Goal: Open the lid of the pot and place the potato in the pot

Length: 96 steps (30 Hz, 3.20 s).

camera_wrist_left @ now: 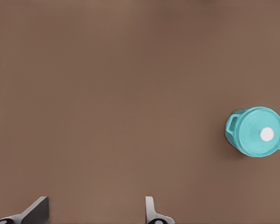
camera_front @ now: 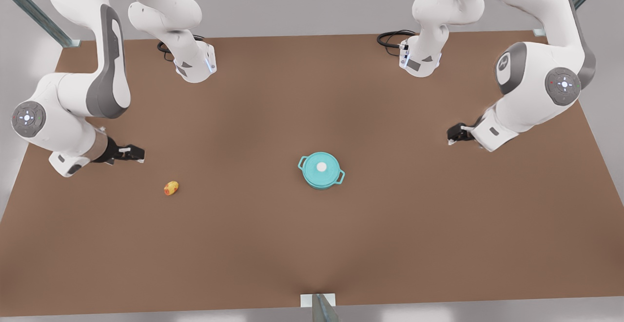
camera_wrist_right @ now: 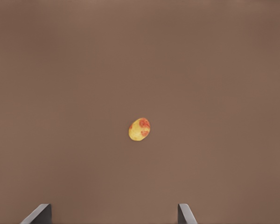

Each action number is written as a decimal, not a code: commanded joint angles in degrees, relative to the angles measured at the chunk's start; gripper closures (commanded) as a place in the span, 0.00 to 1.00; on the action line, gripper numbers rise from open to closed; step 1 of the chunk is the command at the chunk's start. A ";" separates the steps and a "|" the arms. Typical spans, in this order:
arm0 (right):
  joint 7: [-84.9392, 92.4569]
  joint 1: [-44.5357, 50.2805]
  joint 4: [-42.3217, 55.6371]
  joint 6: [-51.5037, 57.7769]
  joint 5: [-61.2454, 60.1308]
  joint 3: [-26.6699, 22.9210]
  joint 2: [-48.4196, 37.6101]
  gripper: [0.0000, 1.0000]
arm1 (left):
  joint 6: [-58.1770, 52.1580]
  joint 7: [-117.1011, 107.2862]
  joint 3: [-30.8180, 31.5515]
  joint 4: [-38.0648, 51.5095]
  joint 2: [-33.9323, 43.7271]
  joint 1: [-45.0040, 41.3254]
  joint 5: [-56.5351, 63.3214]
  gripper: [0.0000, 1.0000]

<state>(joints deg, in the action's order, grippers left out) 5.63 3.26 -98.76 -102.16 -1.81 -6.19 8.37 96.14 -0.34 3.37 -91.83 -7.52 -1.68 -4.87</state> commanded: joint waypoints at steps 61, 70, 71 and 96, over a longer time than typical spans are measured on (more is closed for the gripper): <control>-34.98 4.65 -23.58 -49.62 -1.70 -5.15 19.93 0.00 | 30.68 -57.14 0.14 8.86 -34.41 -38.48 11.73 0.57; -35.42 5.35 -23.41 -49.80 -1.70 -5.15 20.81 0.00 | 32.17 -18.03 -1.44 14.04 -40.29 -15.72 11.38 0.57; -35.33 5.35 -23.23 -49.89 -1.70 -5.15 21.16 0.00 | 34.28 -18.29 -1.35 14.13 -41.52 -15.81 11.38 0.57; -36.65 6.23 -23.23 -49.89 -2.14 -5.15 21.07 0.49 | -8.43 11.41 -1.88 18.17 -12.70 0.36 -3.21 0.00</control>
<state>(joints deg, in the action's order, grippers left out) -30.01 9.50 -122.02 -152.17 -4.15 -11.32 29.48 91.01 -9.37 1.47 -73.69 -20.28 -1.18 -7.98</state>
